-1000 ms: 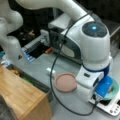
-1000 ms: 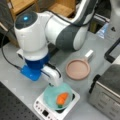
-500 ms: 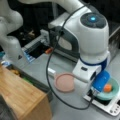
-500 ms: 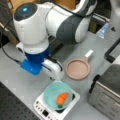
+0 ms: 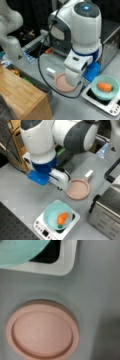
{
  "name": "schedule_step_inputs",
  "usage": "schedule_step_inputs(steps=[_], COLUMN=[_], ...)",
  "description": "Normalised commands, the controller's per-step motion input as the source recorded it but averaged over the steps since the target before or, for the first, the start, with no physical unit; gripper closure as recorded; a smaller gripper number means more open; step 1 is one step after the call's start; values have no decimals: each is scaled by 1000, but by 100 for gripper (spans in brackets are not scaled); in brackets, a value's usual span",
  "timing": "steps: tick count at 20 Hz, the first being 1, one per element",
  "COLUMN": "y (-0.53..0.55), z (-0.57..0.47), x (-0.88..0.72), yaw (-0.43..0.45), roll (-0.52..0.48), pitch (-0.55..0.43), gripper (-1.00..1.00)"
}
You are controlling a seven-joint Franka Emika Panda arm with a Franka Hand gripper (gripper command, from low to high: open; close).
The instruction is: Pick up the pan. Place the pan on the table. Pick up the bowl. Place the bowl on the stove.
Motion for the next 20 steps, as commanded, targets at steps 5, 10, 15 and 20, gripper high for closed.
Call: schedule_step_inputs(steps=[5,10,15,20], y=[145,160,145,108], z=[-211,-210,-223,-180], x=[-757,-666,-518,-456], yaw=[51,37,21,32], roll=[-207,-211,-198,-167], pitch=[-277,-329,-320,-255], gripper=[-100,-100,-100,-100])
